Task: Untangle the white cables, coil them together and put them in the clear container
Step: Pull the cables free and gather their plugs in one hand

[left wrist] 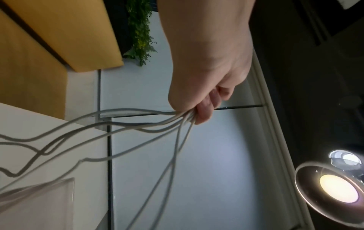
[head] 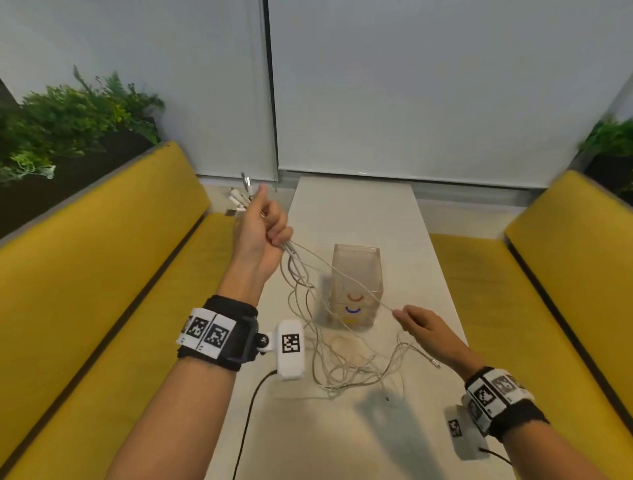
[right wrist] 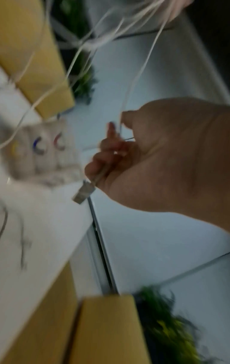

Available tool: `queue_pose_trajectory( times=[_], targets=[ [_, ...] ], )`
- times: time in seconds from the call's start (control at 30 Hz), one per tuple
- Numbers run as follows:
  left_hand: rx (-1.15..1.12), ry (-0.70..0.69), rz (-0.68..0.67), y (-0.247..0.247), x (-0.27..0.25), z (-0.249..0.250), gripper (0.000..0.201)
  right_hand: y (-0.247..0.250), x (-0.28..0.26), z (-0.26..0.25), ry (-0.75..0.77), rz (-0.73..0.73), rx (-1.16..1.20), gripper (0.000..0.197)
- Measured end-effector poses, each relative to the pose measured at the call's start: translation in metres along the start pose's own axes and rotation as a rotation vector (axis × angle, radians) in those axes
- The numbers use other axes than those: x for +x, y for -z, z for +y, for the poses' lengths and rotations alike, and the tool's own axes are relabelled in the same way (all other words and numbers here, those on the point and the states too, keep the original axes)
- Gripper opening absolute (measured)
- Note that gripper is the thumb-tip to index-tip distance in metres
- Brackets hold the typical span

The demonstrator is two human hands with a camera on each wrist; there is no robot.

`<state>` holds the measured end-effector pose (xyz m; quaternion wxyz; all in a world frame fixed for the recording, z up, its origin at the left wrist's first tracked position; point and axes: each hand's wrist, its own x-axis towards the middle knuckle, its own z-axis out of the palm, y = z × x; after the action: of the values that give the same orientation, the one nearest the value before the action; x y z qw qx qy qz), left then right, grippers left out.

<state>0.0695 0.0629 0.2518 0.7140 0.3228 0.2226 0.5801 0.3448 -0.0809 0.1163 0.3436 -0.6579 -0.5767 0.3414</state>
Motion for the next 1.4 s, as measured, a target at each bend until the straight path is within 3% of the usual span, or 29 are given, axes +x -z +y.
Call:
queue_pose_trajectory(
  times=[0.1, 0.2, 0.33, 0.37, 0.43, 0.57, 0.63, 0.73, 0.87, 1.03, 1.23, 1.4],
  targets=[
    [0.052, 0.071, -0.073, -0.002, -0.002, -0.005, 0.043, 0.007, 0.004, 0.029, -0.118, 0.018, -0.195, 0.02],
    [0.122, 0.159, -0.165, -0.008, -0.003, -0.032, 0.048, 0.001, 0.013, -0.009, 0.03, 0.131, -0.128, 0.058],
    [0.184, 0.239, -0.264, -0.021, -0.012, -0.068, 0.054, -0.028, 0.034, -0.086, 0.315, 0.0, -0.048, 0.088],
    [0.221, 0.238, -0.277, -0.026, -0.015, -0.075, 0.055, -0.035, 0.04, -0.097, 0.363, -0.033, 0.005, 0.083],
    [0.293, 0.213, -0.266, -0.031, -0.02, -0.08, 0.057, -0.042, 0.048, -0.109, 0.402, -0.051, 0.174, 0.055],
    [0.215, 0.214, -0.288, -0.027, -0.02, -0.071, 0.058, -0.049, 0.052, -0.108, 0.334, -0.174, 0.393, 0.036],
    [0.182, 0.235, -0.311, -0.022, -0.02, -0.065, 0.058, -0.051, 0.05, -0.109, 0.313, -0.192, 0.377, 0.036],
    [0.201, 0.234, -0.333, -0.023, -0.025, -0.054, 0.058, -0.05, 0.051, -0.11, 0.304, -0.217, 0.232, 0.016],
    [0.184, 0.115, -0.303, -0.027, -0.026, -0.017, 0.056, -0.039, 0.053, -0.086, 0.279, -0.168, -0.056, 0.04],
    [0.172, -0.048, -0.274, -0.018, -0.021, 0.023, 0.058, -0.018, 0.046, -0.056, 0.201, -0.107, -0.063, 0.056],
    [0.101, -0.179, -0.233, -0.013, -0.021, 0.054, 0.061, 0.004, 0.042, -0.026, 0.099, -0.094, -0.204, 0.052],
    [0.417, -0.151, -0.327, -0.018, -0.031, 0.044, 0.056, 0.006, 0.038, -0.022, 0.01, -0.058, -0.248, 0.047]
  ],
)
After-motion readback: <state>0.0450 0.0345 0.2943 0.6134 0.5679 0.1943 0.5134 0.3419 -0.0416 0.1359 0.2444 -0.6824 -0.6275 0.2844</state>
